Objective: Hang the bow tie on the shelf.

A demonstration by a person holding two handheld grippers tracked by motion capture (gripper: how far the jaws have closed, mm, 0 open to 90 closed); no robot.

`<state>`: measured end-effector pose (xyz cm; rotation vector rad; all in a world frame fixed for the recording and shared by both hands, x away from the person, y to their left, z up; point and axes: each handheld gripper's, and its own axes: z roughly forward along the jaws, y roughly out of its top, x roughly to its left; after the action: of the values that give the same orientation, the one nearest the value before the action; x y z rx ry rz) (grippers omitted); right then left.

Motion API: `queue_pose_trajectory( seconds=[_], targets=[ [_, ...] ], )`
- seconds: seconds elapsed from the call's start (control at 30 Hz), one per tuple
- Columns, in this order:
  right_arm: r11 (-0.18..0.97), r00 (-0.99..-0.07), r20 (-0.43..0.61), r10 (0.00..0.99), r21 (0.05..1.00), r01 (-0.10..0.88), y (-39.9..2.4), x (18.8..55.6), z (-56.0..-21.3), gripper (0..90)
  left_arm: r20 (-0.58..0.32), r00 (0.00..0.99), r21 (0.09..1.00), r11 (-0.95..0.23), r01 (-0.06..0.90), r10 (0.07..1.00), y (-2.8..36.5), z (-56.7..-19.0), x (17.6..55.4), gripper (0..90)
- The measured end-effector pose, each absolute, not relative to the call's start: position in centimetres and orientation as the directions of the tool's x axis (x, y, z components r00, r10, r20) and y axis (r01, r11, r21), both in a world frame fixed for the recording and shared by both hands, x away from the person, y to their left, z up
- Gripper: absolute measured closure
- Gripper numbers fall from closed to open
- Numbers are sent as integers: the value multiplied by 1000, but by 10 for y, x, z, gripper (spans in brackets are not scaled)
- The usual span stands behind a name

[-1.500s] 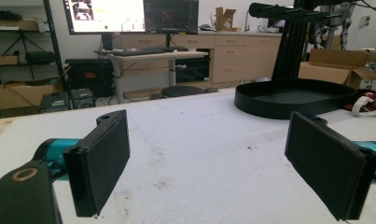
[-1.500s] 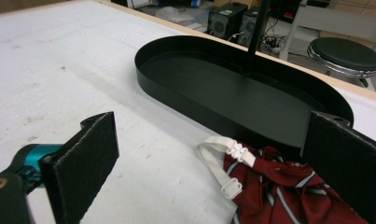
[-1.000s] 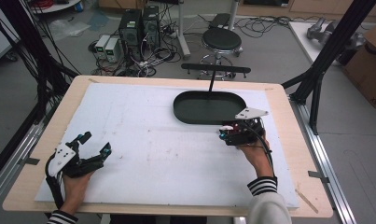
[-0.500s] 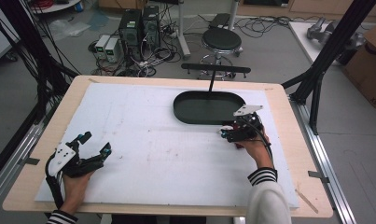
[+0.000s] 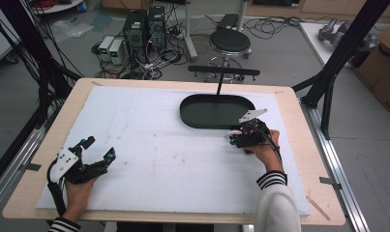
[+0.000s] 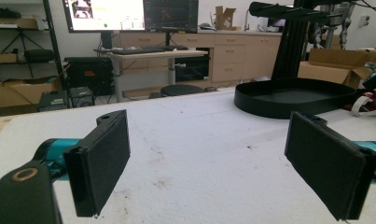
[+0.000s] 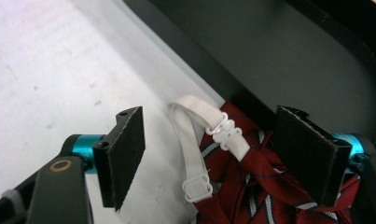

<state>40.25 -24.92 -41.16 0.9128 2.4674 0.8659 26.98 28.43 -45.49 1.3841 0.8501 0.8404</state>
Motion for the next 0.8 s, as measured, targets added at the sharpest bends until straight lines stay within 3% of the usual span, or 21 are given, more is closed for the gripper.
queue_pose_trajectory(
  seconds=[0.27,0.8],
  targets=[
    [677,-755,-173,633,597,431,-240,410,-404,423,-16,464,1000,19,-1,886,284,-455,270,145],
    [736,-771,-222,597,534,416,-235,416,-409,468,-18,465,1000,20,1,885,285,-455,270,144]
  ],
)
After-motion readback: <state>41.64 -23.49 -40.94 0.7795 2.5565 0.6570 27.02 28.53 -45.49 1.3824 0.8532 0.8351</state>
